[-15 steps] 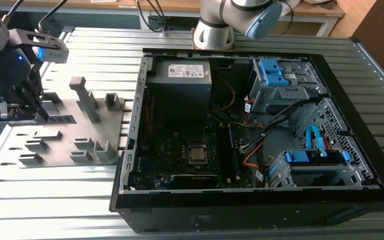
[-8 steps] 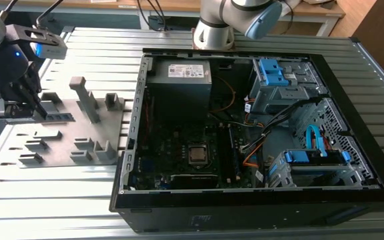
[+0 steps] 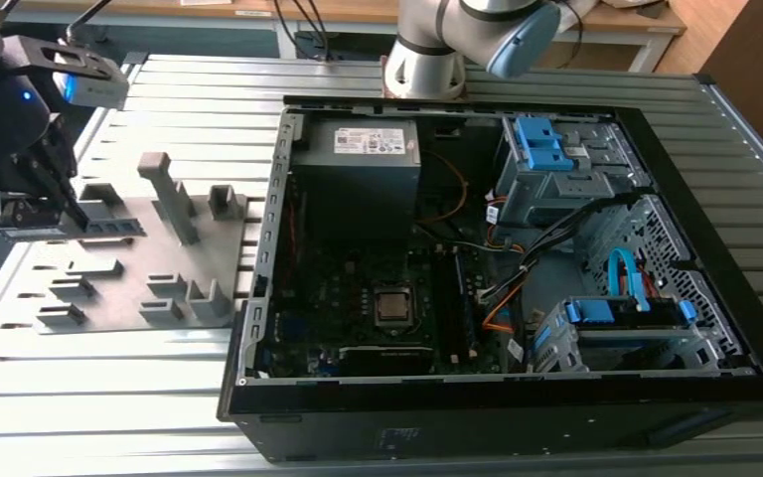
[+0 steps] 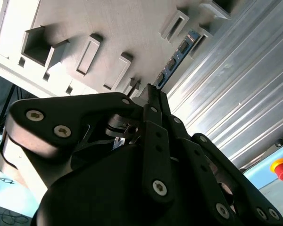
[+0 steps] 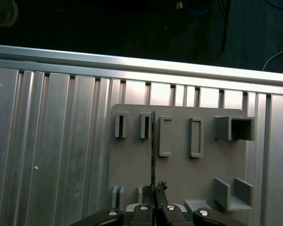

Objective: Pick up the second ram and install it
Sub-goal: 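Pick up the second ram and move it above second insertion slot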

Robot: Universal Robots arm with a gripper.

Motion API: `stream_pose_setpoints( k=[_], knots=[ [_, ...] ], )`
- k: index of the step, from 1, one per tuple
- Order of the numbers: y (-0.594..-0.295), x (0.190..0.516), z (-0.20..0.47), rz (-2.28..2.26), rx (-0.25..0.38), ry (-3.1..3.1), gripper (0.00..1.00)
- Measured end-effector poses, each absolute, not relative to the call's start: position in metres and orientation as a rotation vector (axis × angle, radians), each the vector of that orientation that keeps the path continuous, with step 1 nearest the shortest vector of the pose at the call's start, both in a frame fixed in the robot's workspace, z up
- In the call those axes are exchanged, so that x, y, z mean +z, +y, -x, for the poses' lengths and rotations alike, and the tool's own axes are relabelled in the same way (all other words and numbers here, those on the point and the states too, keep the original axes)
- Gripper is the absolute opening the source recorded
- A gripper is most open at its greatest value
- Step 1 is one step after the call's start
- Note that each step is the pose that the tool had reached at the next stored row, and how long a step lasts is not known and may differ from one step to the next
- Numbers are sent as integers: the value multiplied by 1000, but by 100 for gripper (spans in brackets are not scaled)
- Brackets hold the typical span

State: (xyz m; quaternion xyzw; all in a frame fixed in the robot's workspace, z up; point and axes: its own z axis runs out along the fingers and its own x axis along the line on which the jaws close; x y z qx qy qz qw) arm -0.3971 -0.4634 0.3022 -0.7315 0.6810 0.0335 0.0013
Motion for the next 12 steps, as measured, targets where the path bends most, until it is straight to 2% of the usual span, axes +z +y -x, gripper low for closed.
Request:
stream_pose_setpoints(
  k=[12],
  knots=[
    [-463, 319, 397, 2297, 105, 2137, 13]
  ],
)
